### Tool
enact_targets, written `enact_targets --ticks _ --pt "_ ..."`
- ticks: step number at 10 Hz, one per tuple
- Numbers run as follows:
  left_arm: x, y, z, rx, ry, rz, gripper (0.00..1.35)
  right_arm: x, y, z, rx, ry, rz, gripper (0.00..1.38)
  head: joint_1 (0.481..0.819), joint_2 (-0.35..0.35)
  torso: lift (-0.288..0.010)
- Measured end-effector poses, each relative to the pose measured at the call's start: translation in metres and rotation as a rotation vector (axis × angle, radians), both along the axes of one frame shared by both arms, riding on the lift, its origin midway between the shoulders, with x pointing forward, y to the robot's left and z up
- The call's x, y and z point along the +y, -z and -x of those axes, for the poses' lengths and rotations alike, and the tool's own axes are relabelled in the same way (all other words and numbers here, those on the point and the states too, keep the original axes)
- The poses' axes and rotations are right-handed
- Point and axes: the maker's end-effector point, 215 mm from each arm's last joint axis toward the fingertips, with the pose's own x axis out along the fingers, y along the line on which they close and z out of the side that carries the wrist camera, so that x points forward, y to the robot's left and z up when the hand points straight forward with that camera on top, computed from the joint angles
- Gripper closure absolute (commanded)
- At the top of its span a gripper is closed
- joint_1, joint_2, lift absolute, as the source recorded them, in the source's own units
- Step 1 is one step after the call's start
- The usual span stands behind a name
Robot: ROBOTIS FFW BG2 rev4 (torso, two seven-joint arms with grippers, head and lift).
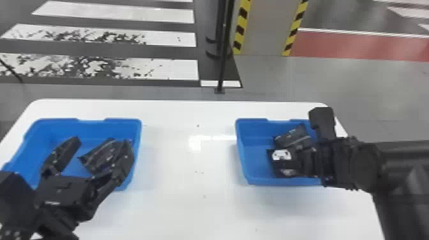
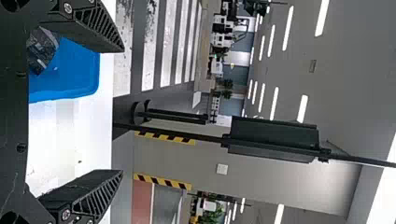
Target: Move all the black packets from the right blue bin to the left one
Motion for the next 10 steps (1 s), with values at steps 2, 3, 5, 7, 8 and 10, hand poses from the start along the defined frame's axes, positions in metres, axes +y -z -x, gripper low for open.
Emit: enact_targets --ticks 2,3,5,7,8,10 --pt "-0.001 0.000 -0.001 -0.002 0.001 -0.001 0.11 0.003 0.003 0.001 0.024 -0.006 0.005 0.18 0.695 -0.118 -0.140" --pt "-0.001 -0.001 -0.001 -0.004 0.001 -0.002 0.11 0.004 0.005 0.005 0.042 -0.006 0.011 0.18 0.695 -0.119 -0.140" --pt "-0.002 -0.001 -0.001 -0.006 0.003 -0.005 0.11 0.004 0.009 0.012 0.072 -0.009 0.019 0.18 0.695 -0.120 -0.140" --pt "-0.001 -0.001 -0.002 -0.008 0.003 -0.004 0.11 0.005 0.011 0.013 0.081 -0.010 0.019 0.19 0.695 -0.119 -0.140" --pt "-0.002 -0.002 -0.002 -0.010 0.004 -0.004 0.11 0.006 0.012 0.012 0.087 -0.013 0.014 0.22 0.695 -0.117 -0.140" --pt "-0.002 -0.001 -0.002 -0.012 0.004 -0.003 0.11 0.009 0.016 0.013 0.102 -0.017 0.005 0.43 0.695 -0.115 -0.140"
